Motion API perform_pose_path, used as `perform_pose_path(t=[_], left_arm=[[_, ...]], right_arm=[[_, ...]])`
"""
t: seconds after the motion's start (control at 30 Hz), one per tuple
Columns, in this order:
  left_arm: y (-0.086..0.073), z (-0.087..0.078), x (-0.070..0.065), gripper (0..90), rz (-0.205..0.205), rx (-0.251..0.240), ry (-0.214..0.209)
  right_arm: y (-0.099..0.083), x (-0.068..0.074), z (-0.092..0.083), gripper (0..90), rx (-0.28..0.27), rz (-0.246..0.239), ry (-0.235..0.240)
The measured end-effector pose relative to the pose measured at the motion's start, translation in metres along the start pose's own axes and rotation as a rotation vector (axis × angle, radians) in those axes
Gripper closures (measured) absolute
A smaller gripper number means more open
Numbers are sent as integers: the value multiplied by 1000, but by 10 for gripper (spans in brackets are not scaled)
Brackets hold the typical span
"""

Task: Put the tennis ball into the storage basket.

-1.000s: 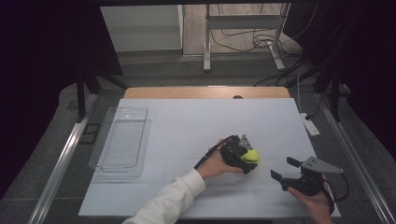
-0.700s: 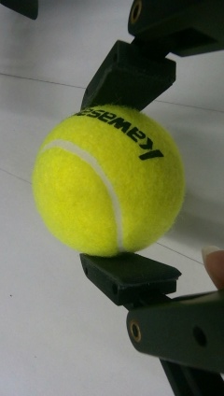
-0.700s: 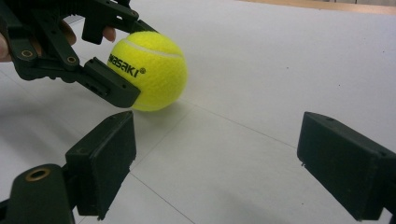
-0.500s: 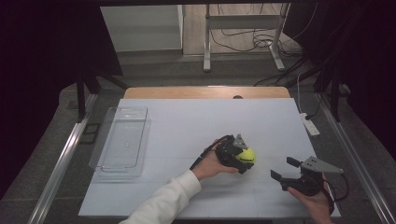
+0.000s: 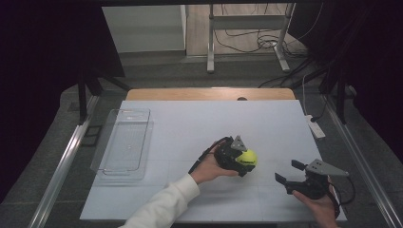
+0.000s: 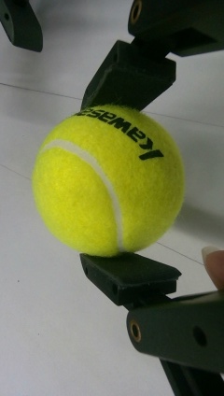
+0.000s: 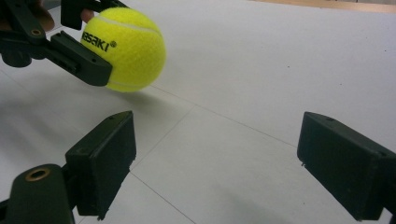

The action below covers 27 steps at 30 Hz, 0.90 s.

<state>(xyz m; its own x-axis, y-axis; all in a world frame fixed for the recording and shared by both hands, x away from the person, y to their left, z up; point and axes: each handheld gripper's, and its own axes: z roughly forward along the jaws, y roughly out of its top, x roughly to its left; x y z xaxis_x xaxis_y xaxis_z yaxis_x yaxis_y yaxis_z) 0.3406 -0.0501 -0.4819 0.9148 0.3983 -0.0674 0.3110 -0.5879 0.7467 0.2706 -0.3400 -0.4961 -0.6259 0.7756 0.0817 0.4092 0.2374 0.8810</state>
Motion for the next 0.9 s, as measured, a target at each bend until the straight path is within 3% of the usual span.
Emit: perform_pose_path(t=[0.9], left_arm=[[-15,-28,6,266,-28,-40,18]], right_arm=[[1,1,1,116,1,-2,4]])
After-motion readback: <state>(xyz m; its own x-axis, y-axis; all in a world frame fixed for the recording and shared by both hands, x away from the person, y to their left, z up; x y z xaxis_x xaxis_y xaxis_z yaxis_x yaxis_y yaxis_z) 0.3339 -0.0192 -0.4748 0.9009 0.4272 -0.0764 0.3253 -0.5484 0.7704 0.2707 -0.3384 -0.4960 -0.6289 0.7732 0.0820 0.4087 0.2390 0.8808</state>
